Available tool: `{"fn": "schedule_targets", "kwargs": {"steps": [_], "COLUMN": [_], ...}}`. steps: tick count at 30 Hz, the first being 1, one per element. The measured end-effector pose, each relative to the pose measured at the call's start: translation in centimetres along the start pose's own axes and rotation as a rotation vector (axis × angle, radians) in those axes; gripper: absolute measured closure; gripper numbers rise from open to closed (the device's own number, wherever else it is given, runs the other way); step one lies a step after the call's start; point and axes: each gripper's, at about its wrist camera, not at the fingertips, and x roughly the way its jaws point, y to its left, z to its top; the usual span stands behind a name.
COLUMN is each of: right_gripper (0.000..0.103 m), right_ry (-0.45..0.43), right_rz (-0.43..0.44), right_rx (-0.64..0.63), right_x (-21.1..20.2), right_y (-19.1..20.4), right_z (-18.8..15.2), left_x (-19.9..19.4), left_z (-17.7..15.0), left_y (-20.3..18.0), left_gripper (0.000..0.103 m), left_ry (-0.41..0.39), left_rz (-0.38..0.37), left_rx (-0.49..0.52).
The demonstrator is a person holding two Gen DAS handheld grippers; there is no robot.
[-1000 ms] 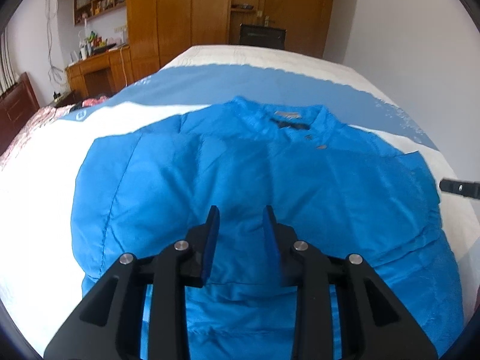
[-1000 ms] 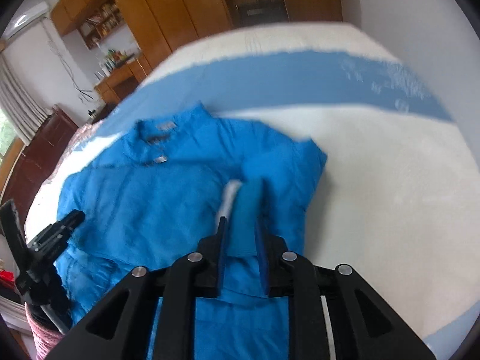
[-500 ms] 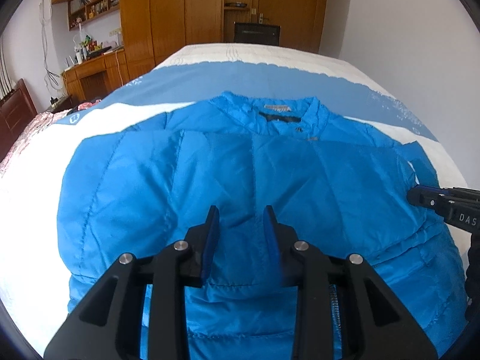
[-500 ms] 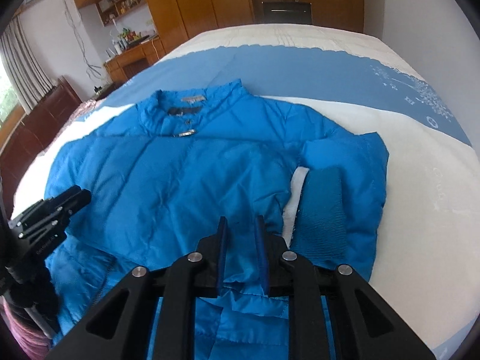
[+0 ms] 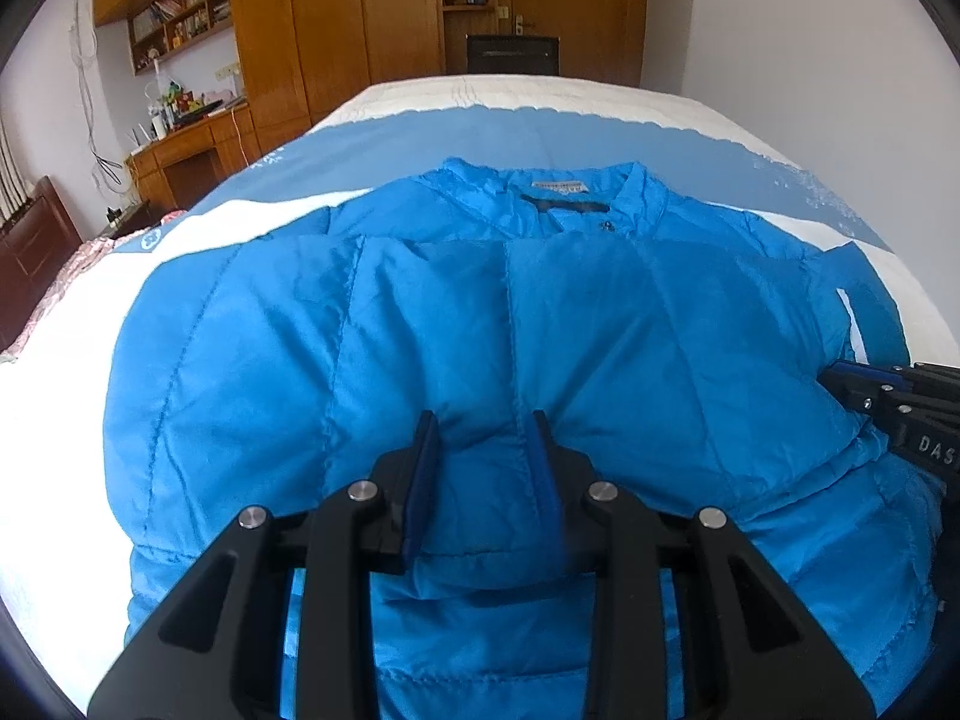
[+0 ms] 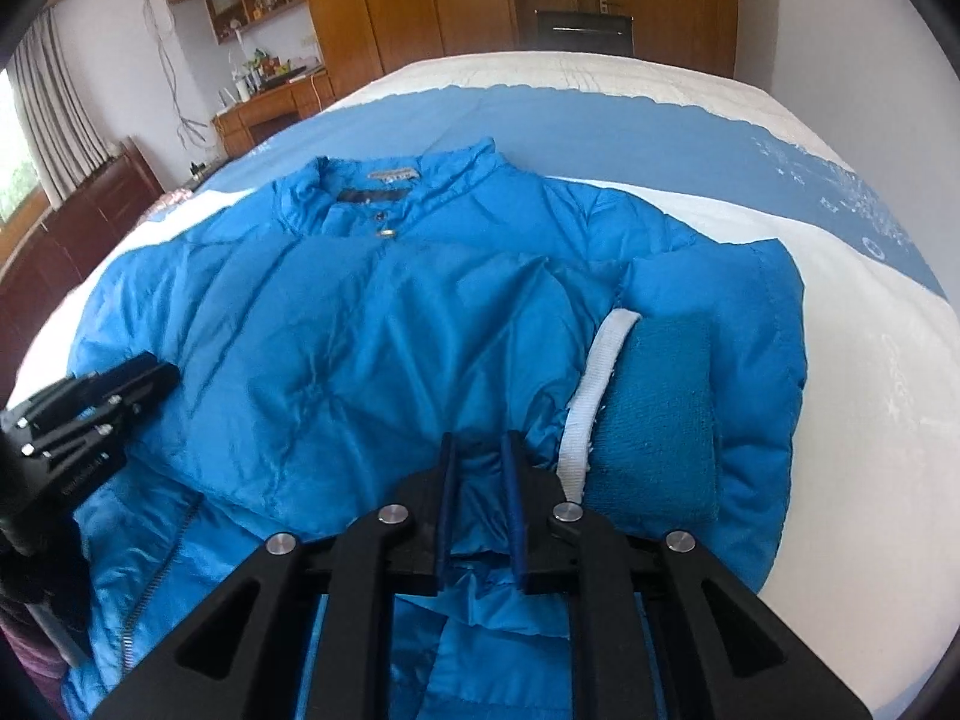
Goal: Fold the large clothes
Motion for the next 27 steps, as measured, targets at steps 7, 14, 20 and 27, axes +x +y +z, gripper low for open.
{"fn": "schedule_targets", "kwargs": {"steps": [7,14,20,27], "right_gripper": [0.089,0.09,0.09,0.08], "right_ry": [0.006,0.007,-0.007,-0.018], "right_rz": [0.008,0.033,0.038,0.077], "right_rx": [0.014,0.034,0.041,0.095], "right_x": [0.0,1.1,0.9,-3.6], "right_y": [-0.2,-0.6,-0.6,-1.3], "right_z": [0.1,-0.2,-0.1,-1.4], "left_x": [-0.1,1.6,1.5,-2.6], "left_z": [0.1,0.0,-0.1,-0.7], "left_y": [-0.1,0.0,0.0,-0.2], "left_gripper": [0.073,0.072,0.072,0.064], "left_ry": [0.0,0.056,0.048,0.043], "left_rz": [-0.017,-0.035,-0.027,-0.02], "left_rx": [-0.002,-0.003,-0.002,0.007]}}
